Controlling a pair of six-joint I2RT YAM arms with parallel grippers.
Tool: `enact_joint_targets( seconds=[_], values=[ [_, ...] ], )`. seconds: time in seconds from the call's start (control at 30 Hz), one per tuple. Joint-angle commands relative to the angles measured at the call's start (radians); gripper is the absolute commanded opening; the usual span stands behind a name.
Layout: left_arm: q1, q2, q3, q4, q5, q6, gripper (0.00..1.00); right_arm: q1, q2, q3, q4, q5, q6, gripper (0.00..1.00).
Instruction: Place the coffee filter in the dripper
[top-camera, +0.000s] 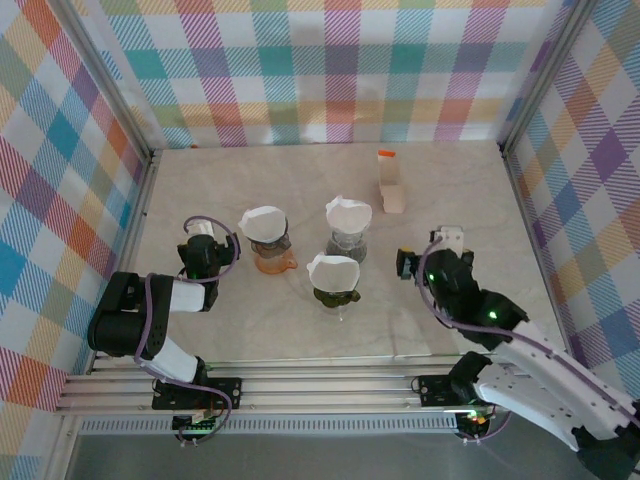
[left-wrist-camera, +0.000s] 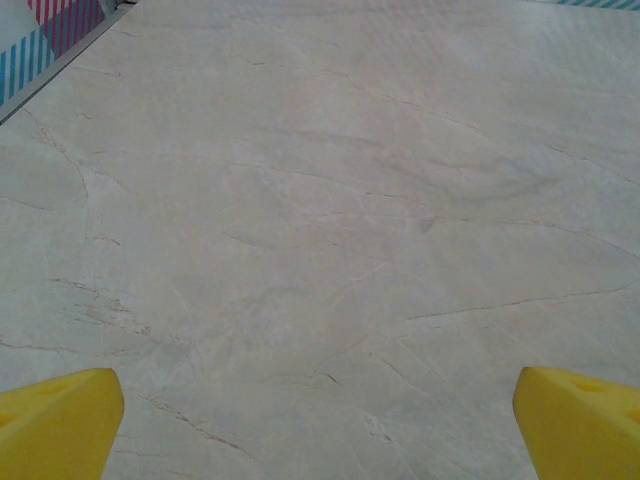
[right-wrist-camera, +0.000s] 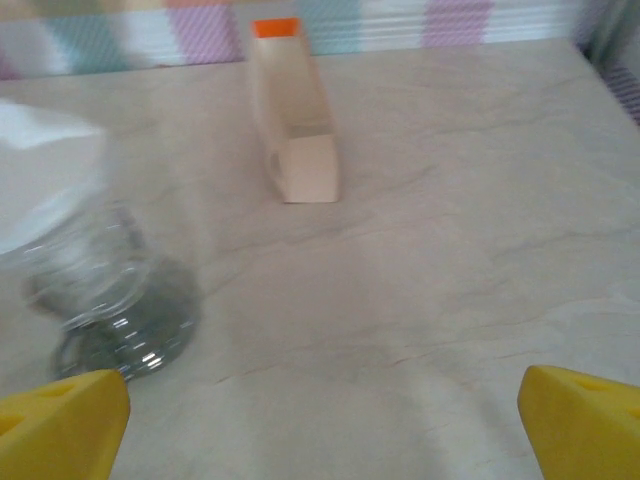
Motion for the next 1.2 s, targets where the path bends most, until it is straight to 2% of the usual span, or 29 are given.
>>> enact_joint_targets(
  seconds=[0.0, 0.1, 0.23, 0.33, 0.5, 0.57, 0.6, 0.67, 0.77, 0.9, 0.97, 1.0, 1.03, 1.17],
  values=[
    [-0.007, 0.001, 0.007, 0.034, -0.014, 0.013, 1.0, -0.119, 0.068, -0.037, 0.218, 0.002, -0.113, 0.99],
    [-0.006, 0.001, 0.007, 0.032, -0.014, 0.013, 1.0, -0.235, 0.148, -0.076, 0.364, -0.018, -0.187, 0.99],
    [-0.006, 0.001, 0.008, 0.032, -0.014, 0.013, 1.0, -0.368, 0.279, -0.133, 0.555, -0.116, -0.31, 0.99],
    [-0.006, 0.0, 0.008, 0.032, -0.014, 0.014, 1.0, -0.425, 0.397, -0.167, 0.679, -0.18, -0.372, 0.99],
    [-0.007, 0.001, 0.008, 0.032, -0.014, 0.014, 1.0, -0.49, 0.562, -0.282, 1.068, -0.292, -0.433, 0.99],
    [-0.007, 0.001, 0.008, 0.031, -0.014, 0.014, 1.0, -0.522, 0.626, -0.3, 1.163, -0.333, -0.424, 0.99],
    [-0.007, 0.003, 0.008, 0.032, -0.014, 0.013, 1.0, -0.526, 0.638, -0.294, 1.174, -0.337, -0.429, 0.99],
    [-0.008, 0.002, 0.008, 0.031, -0.014, 0.014, 1.0, -0.561, 0.666, -0.29, 1.214, -0.423, -0.404, 0.99],
    [-0.007, 0.001, 0.008, 0.031, -0.015, 0.014, 1.0, -0.579, 0.743, -0.278, 1.27, -0.455, -0.401, 0.99],
    [-0.007, 0.001, 0.009, 0.031, -0.014, 0.013, 1.0, -0.643, 0.751, -0.237, 1.172, -0.555, -0.349, 0.99],
    [-0.008, 0.001, 0.008, 0.032, -0.015, 0.013, 1.0, -0.676, 0.769, -0.274, 1.243, -0.628, -0.337, 0.99],
    [-0.008, 0.001, 0.008, 0.032, -0.014, 0.013, 1.0, -0.673, 0.813, -0.315, 1.392, -0.634, -0.351, 0.99],
    [-0.008, 0.001, 0.008, 0.031, -0.015, 0.013, 1.0, -0.674, 0.789, -0.304, 1.328, -0.616, -0.338, 0.99],
    [-0.006, 0.002, 0.009, 0.032, -0.014, 0.013, 1.0, -0.676, 0.792, -0.301, 1.325, -0.602, -0.33, 0.99]
  ],
)
